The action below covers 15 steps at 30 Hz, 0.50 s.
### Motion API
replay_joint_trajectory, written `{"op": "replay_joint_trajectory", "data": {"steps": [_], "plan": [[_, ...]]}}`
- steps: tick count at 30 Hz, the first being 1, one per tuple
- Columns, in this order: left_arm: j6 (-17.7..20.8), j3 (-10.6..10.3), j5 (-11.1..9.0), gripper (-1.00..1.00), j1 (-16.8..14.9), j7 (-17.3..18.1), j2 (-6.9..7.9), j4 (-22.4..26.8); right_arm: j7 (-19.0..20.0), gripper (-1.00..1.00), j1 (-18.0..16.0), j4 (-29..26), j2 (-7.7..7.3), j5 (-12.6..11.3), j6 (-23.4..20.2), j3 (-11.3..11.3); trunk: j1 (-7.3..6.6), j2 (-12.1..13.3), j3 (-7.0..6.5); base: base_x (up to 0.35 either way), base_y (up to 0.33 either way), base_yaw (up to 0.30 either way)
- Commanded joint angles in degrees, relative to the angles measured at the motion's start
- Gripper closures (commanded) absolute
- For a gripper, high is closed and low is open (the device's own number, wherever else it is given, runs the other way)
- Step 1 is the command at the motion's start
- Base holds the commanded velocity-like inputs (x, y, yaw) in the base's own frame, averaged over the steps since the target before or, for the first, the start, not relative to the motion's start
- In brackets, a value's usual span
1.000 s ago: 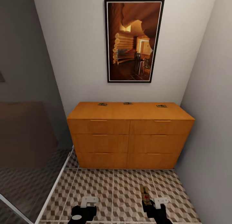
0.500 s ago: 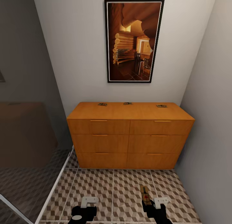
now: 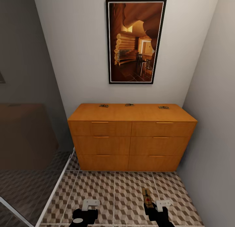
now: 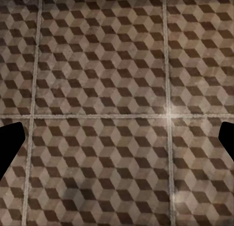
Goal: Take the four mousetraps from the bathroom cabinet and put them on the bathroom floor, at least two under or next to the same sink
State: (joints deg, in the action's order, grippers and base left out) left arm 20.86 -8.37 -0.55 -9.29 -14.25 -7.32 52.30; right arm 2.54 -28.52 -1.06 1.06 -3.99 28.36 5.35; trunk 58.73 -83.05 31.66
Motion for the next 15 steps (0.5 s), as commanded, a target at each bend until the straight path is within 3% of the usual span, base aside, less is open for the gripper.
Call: {"op": "replay_joint_trajectory", "data": {"steps": [1,7,15], "plan": [[0.32,-0.15,-0.06,-1.00,-0.03,-0.34,0.02,0.08,0.36,1.00,-0.05,0.08,-0.01,-0.66,0.20,0.43,0.00,-0.03,0.06,0.000,0.000,0.000],[0.32,-0.80,-0.06,-1.00,-0.03,-0.33,0.02,0.10,0.36,1.00,-0.04,0.09,0.00,-0.65,0.20,0.43,0.00,-0.03,0.06,0.000,0.000,0.000],[0.32,-3.72,-0.07,-1.00,-0.03,-0.42,0.09,0.08,0.36,1.00,-0.06,0.09,0.00,-0.63,0.20,0.45,0.00,-0.03,0.06,0.000,0.000,0.000]]}}
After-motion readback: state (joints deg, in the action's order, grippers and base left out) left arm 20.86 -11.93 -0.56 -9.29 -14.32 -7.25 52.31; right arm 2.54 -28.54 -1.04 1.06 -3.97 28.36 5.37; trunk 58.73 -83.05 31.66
